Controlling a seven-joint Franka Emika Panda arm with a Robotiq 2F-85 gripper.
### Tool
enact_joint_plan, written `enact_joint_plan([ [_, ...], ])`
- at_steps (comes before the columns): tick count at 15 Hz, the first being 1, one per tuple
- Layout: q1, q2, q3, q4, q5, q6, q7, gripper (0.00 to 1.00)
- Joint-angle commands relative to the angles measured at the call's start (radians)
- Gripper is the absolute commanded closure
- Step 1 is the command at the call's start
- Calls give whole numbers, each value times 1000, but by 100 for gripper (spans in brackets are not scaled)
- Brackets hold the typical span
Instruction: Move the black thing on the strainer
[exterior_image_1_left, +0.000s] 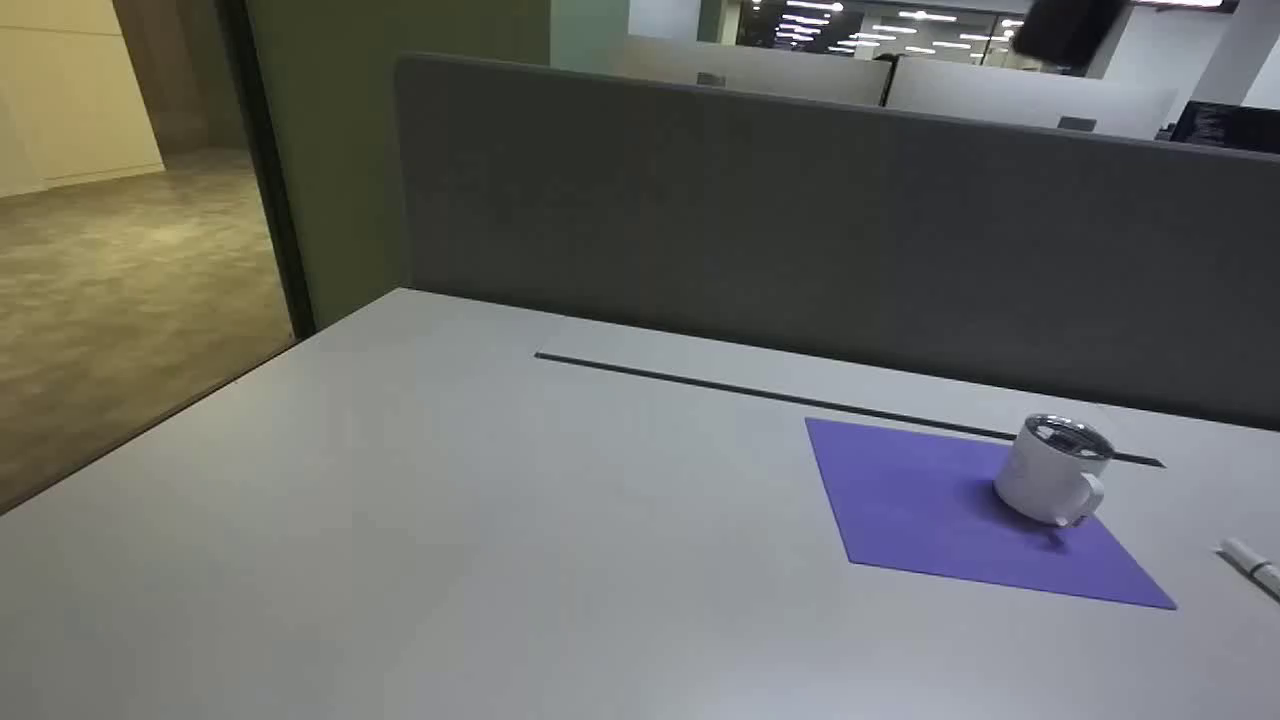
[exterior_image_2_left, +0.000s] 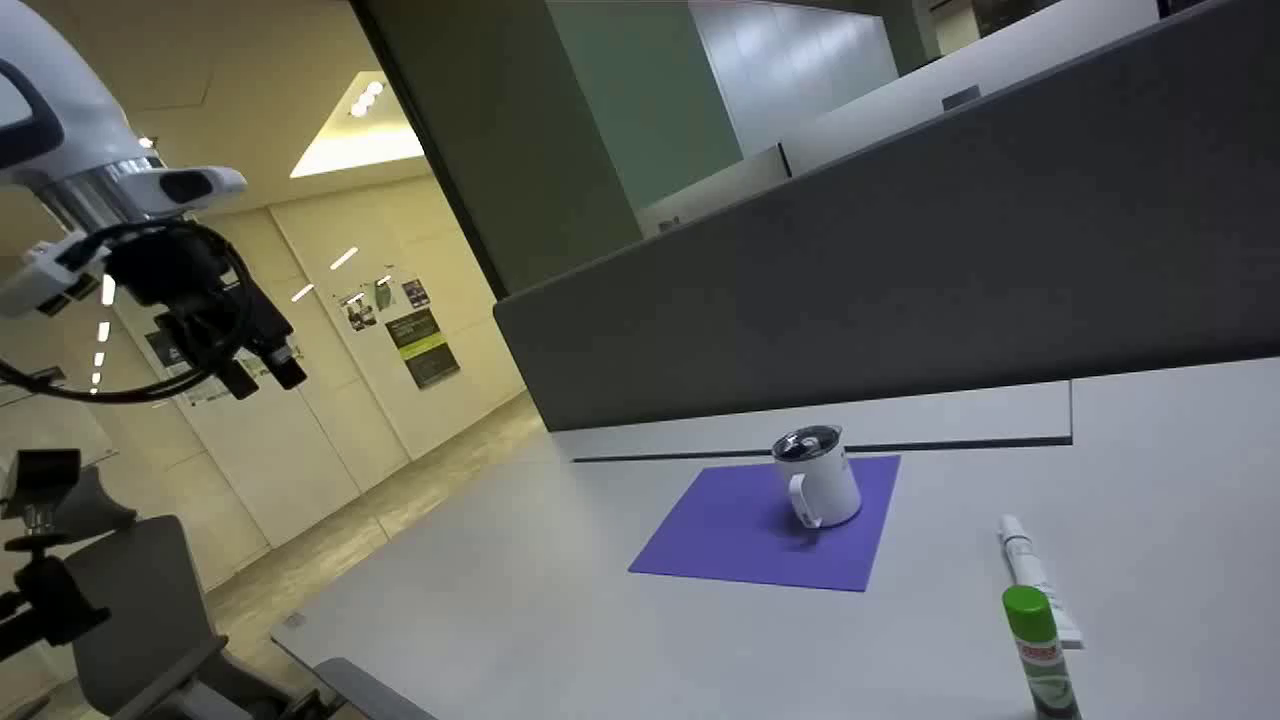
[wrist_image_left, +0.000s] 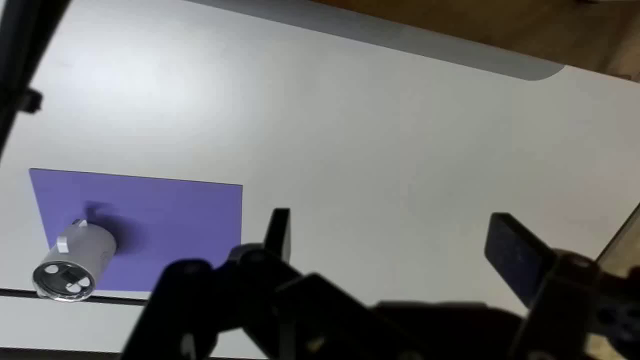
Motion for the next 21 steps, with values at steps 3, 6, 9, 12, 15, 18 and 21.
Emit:
enact_joint_plan([
  [3, 3, 0, -4, 2, -5, -3, 3, 0],
  [6, 3, 0, -4, 2, -5, -3, 3, 0],
  [9, 3, 0, -4, 2, -5, -3, 3, 0],
  [12, -67, 80, -50, 3, -88, 95, -91, 0],
  [15, -160, 212, -146, 19, -182, 253, -200, 0],
  [18, -224, 393, -254, 79, -274, 385, -355, 0],
  [21, -291, 584, -324, 166, -364, 486, -441, 0],
])
